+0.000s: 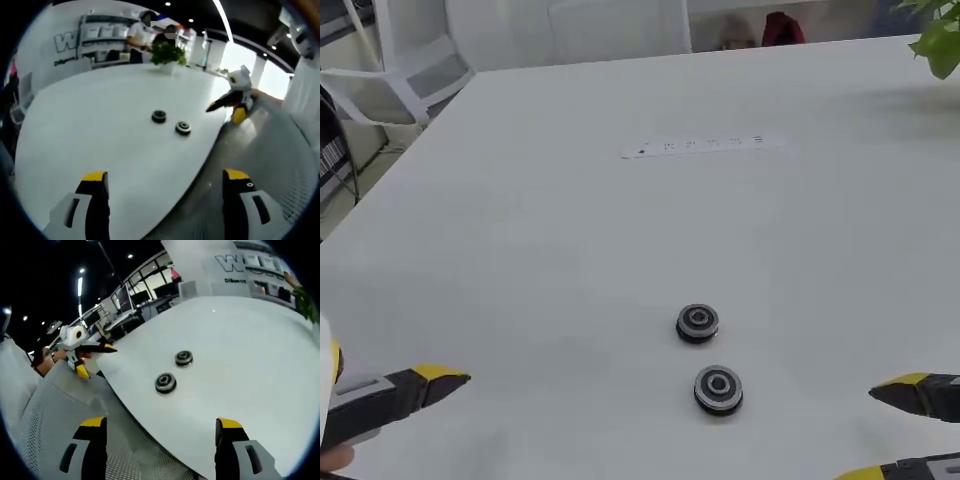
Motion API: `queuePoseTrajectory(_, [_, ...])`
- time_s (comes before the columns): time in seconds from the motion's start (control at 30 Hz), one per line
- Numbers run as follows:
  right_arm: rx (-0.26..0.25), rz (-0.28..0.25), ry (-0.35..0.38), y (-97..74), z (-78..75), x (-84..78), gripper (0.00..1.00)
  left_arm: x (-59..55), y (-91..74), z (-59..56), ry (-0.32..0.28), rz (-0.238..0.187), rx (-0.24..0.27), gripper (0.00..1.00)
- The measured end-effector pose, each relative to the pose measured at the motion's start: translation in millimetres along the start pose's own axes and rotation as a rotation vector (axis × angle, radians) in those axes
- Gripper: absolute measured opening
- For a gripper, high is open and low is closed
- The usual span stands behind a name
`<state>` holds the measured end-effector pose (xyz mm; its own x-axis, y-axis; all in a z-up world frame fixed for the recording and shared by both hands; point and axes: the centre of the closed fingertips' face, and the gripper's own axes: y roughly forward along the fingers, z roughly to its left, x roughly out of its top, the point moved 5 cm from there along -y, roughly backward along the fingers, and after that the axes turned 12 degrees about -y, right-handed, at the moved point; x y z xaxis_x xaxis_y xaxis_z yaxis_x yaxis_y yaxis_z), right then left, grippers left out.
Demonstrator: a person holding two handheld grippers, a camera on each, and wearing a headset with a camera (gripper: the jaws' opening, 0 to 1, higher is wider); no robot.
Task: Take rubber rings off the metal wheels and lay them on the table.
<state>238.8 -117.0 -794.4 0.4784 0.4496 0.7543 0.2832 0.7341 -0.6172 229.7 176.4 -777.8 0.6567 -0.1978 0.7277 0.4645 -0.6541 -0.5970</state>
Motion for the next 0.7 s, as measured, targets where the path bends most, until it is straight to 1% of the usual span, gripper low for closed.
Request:
queuePoseTrajectory(0.13, [-0.004,0.007,0.001,-0.2,-1.0,-1.0,0.89,0.5,0.5,-1.5,0.012,0.007,-0.006,0.97])
queuePoseTrajectory(0.3, [0.001,0.002,-0.005,0.0,-0.6,1.1,0.89,1.7,0.3,-2.7,0.030,0.013,-0.006,0.97])
queuePoseTrajectory(0.4, [0.032,-0.024,-0.001,-0.9,4.4,6.7,0.87,1.5,-0.1,-2.0,0.035,0.022,0.001,0.98])
queuePoseTrajectory(0.57, [0.019,-0.024,-0.014,-2.6,3.1,9.3,0.87,6.2,-0.3,-2.7,0.061,0.023,0.006,0.97])
queuePoseTrajectory(0.7, [0.024,-0.021,-0.020,-2.6,2.9,11.6,0.87,10.2,2.0,-3.7,0.087,0.030,0.007,0.96])
